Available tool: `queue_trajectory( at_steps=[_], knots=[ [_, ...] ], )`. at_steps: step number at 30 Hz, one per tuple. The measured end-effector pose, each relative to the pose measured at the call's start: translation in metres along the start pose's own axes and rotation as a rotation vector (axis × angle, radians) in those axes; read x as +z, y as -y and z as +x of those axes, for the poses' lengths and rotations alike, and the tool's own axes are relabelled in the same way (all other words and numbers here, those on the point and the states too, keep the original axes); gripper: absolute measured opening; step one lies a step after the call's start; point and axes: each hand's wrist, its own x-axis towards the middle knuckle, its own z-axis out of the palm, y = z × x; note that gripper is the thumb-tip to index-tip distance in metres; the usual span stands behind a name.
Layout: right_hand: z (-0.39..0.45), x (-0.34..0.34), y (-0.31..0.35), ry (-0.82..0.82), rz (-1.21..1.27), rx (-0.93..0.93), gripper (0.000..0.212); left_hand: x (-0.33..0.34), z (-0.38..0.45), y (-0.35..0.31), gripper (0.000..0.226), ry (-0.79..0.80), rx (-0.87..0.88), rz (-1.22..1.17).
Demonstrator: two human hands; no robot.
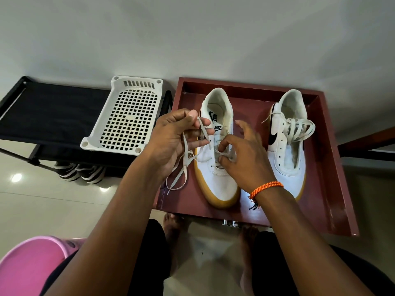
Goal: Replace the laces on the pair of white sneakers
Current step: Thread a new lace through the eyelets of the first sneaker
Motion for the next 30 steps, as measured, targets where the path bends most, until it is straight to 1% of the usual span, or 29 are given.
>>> queue_trajectory(
  at_steps=[3, 6, 9, 11, 14, 15, 17, 19, 20, 22, 23, 26, 28, 30],
  knots=[
    [-0.002, 0.0, 0.007, -0.047, 0.054, -0.086, 0.024, 0.0, 0.003, 0.002, 0.03, -0.07, 0.086, 0.151],
    [-0.007, 0.004, 0.016, -0.058, 0.077, -0.178, 0.021, -0.001, 0.006, 0.005, 0.029, -0.168, 0.206, 0.378],
    [-0.014, 0.015, 0.024, -0.005, -0.082, -0.187, 0.018, -0.001, 0.006, 0.008, 0.024, -0.186, 0.2, 0.512],
    [-0.017, 0.021, 0.027, 0.026, -0.192, -0.16, 0.02, -0.002, 0.008, 0.013, 0.015, -0.207, 0.201, 0.65],
    [-0.017, 0.023, 0.028, 0.001, -0.227, -0.191, 0.017, -0.004, 0.009, 0.019, 0.004, -0.287, 0.306, 0.889],
    [-0.017, 0.023, 0.028, -0.016, -0.217, -0.213, 0.016, -0.004, 0.01, 0.022, 0.004, -0.304, 0.351, 0.941],
    [-0.017, 0.023, 0.029, -0.063, -0.178, -0.244, 0.014, -0.001, 0.01, 0.023, 0.007, -0.333, 0.38, 1.011],
    [-0.014, 0.021, 0.029, -0.134, -0.161, -0.25, 0.009, 0.002, 0.009, 0.023, 0.008, -0.311, 0.4, 0.988],
    [-0.013, 0.019, 0.028, -0.18, -0.153, -0.253, 0.008, 0.004, 0.009, 0.022, 0.01, -0.273, 0.405, 0.92],
    [-0.01, 0.016, 0.025, -0.264, -0.084, -0.281, 0.008, 0.007, 0.008, 0.021, 0.019, -0.162, 0.345, 0.764],
    [-0.009, 0.015, 0.022, -0.284, -0.01, -0.287, 0.009, 0.008, 0.007, 0.021, 0.024, -0.099, 0.305, 0.711],
    [-0.006, 0.005, 0.018, -0.375, 0.173, -0.252, 0.015, 0.011, 0.008, 0.025, 0.031, 0.072, 0.215, 0.577],
    [-0.003, -0.004, 0.017, -0.459, 0.208, -0.235, 0.016, 0.015, 0.006, 0.024, 0.033, 0.106, 0.187, 0.518],
    [-0.001, -0.012, 0.014, -0.55, 0.225, -0.214, 0.012, 0.018, 0.004, 0.021, 0.034, 0.109, 0.161, 0.476]
  ],
)
